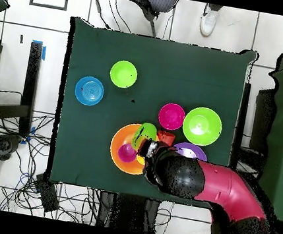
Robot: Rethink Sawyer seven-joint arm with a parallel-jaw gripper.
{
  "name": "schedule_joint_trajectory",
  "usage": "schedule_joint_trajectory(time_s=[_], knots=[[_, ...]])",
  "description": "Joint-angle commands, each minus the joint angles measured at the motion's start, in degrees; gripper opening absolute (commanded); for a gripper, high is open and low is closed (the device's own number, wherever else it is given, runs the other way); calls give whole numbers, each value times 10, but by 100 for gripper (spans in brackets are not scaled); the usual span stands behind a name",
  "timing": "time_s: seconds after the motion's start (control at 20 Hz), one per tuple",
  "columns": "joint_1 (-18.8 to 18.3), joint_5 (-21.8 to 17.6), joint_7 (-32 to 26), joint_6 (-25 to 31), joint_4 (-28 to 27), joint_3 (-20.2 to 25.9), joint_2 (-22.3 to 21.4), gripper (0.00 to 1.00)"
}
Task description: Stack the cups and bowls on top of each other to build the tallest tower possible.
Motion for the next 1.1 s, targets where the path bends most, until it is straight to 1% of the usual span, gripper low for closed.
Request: schedule_joint_trajectory(time_s=[0.05,0.25,0.4,0.55,0.7,1.1], knots=[[25,-35,-39,-34,-46,30,73,0],[46,-58,-29,-31,-75,9,100,0],[53,-72,-31,-26,-80,0,115,0],[63,-84,-27,-8,-90,-9,127,0],[67,-88,-24,-1,-98,-10,131,0],[84,-129,-24,18,-127,-35,170,0]])
